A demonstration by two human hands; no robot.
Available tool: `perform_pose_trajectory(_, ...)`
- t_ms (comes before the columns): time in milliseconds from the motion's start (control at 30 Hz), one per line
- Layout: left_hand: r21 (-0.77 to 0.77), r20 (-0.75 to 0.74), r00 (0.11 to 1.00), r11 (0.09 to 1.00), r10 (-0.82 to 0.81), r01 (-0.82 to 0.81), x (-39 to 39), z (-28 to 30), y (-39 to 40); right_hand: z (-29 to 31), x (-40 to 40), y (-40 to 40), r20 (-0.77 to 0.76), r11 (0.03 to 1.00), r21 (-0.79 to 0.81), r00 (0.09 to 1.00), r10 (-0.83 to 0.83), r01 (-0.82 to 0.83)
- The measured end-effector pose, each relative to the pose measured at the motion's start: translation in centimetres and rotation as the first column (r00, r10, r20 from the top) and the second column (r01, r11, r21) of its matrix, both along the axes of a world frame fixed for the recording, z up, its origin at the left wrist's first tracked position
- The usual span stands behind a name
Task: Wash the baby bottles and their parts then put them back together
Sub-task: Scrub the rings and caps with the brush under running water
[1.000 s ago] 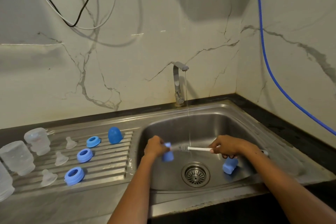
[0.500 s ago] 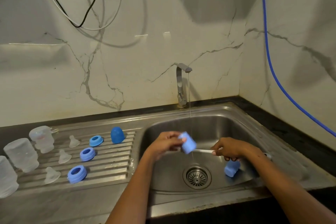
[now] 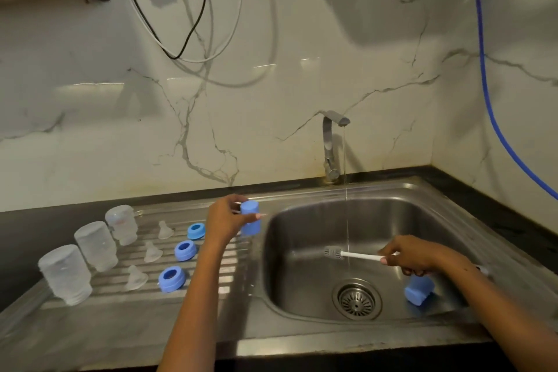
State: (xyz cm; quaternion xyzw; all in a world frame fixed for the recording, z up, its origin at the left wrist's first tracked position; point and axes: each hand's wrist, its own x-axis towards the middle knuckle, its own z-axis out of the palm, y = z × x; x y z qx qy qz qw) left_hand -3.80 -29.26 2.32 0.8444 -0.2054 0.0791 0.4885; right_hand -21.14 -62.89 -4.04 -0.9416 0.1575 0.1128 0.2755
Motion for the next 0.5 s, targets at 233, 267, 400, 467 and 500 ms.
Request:
perform_pose_trajectory(233,-0.026,-0.031,0.997,0.997,0.071,-0.072,1.7,-1.5,4.4,-1.5,0.7,-1.1,0.026,0.999,0.053,1.0,-0.001,0.0)
perform_pose_trajectory(267,-0.026,-0.037,0.996,0.996,0.083,-0.084,1.8,-1.5,4.8,-1.7,0.9,-1.2,0.026,0.998,0.061,1.0,0.0,-0.001)
perform_pose_trajectory(400,0.018,-0.07,0.992,0.995,0.104,-0.103,2.3,-2.3,5.8,-2.0,1.3,-1.5,0.021,0.996,0.09,1.0,-0.008,0.006)
perform_pose_trajectory(467,0.032,-0.093,0.988,0.992,0.124,-0.122,2.5,-2.5,6.4,-1.9,1.5,-1.2,0.017,0.994,0.111,1.0,-0.002,0.0)
perform_pose_trajectory(500,0.044,-0.097,0.986,0.99,0.137,-0.134,2.7,-2.5,6.6,-1.8,1.5,-1.0,0.016,0.993,0.116,1.0,0.004,-0.006)
